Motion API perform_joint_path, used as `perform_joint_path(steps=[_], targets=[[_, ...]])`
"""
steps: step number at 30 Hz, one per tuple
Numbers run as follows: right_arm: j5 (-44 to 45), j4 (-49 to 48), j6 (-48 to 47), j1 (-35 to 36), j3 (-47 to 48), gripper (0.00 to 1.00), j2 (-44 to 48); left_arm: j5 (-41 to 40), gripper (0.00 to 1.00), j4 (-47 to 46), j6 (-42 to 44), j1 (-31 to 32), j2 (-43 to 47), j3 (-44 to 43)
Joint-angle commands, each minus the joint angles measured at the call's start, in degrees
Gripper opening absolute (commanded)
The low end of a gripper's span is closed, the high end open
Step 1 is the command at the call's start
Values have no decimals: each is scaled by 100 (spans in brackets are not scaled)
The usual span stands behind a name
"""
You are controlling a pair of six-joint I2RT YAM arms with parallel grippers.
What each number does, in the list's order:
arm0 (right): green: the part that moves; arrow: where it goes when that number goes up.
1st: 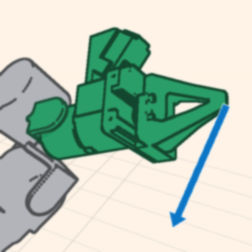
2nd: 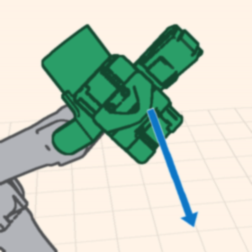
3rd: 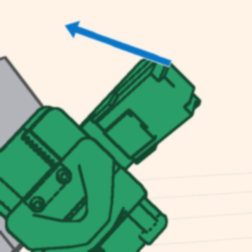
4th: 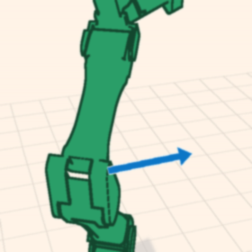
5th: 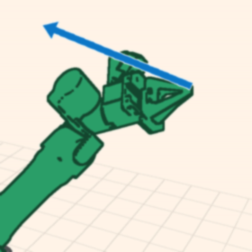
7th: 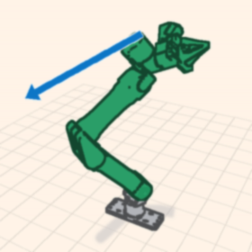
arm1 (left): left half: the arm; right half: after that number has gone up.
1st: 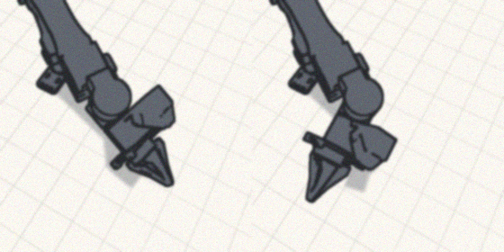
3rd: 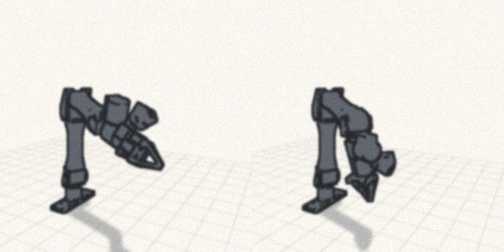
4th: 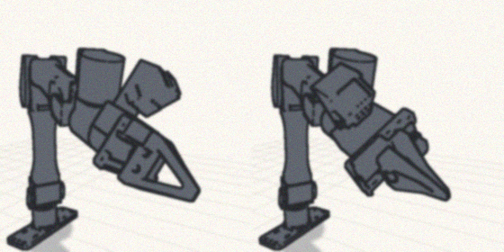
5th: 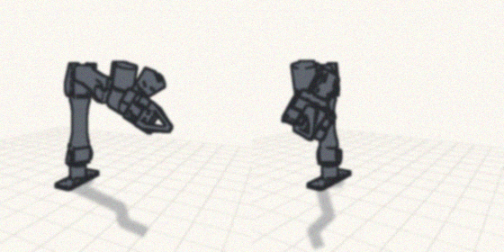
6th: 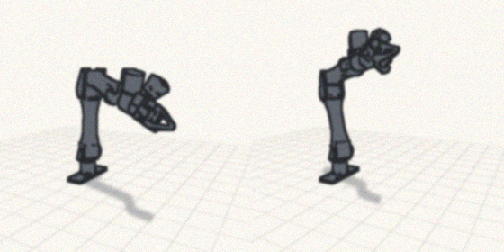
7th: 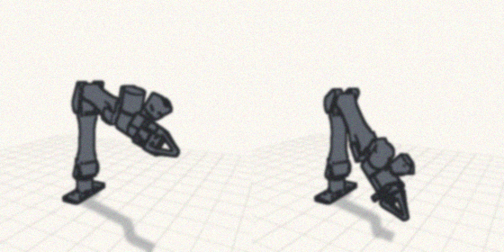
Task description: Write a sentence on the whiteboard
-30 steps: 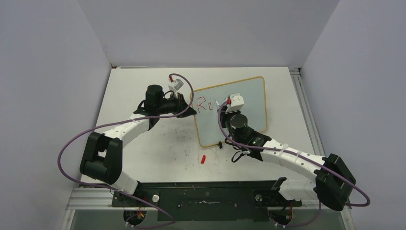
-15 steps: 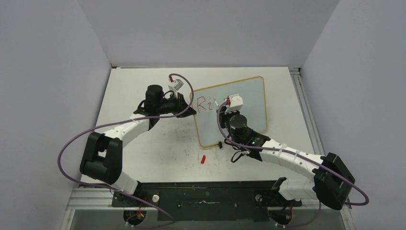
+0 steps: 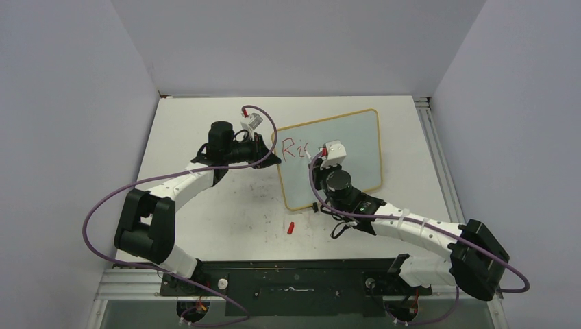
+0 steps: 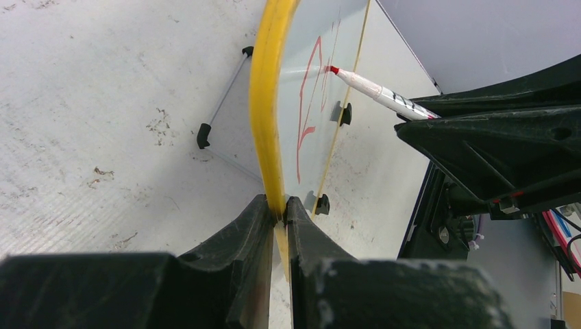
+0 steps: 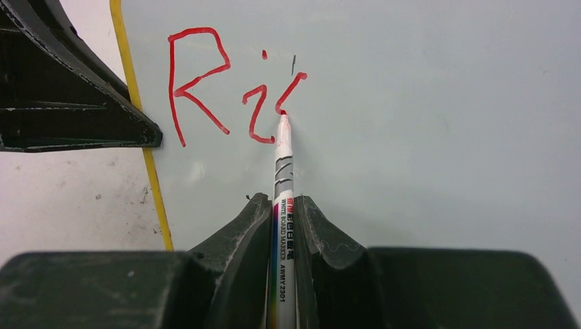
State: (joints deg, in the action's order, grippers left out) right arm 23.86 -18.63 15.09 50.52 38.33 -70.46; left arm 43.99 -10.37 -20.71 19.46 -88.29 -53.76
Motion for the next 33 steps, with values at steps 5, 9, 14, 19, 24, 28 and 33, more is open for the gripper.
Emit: perform_joint_path(steps=[5, 9, 14, 19, 24, 28, 33], targets=[[504, 229, 169, -2, -88, 5, 228, 99, 0, -132, 67, 49, 217, -188], [525, 276, 220, -1, -152, 5, 250, 93, 0, -132, 67, 49, 227, -177], [481, 299, 256, 4, -232, 5, 283, 93, 0, -132, 67, 49, 230, -175], [421, 265, 283, 74, -310, 5, 313, 94, 0, -131, 67, 49, 226, -178], [401, 215, 292, 212, -352, 5, 300, 98, 0, -132, 67, 50, 232, -178], [393, 140, 300, 308, -326, 5, 222, 100, 0, -140, 67, 58, 239, -178], [389, 118, 265, 415, -203, 5, 208, 101, 0, -141, 67, 58, 243, -178]])
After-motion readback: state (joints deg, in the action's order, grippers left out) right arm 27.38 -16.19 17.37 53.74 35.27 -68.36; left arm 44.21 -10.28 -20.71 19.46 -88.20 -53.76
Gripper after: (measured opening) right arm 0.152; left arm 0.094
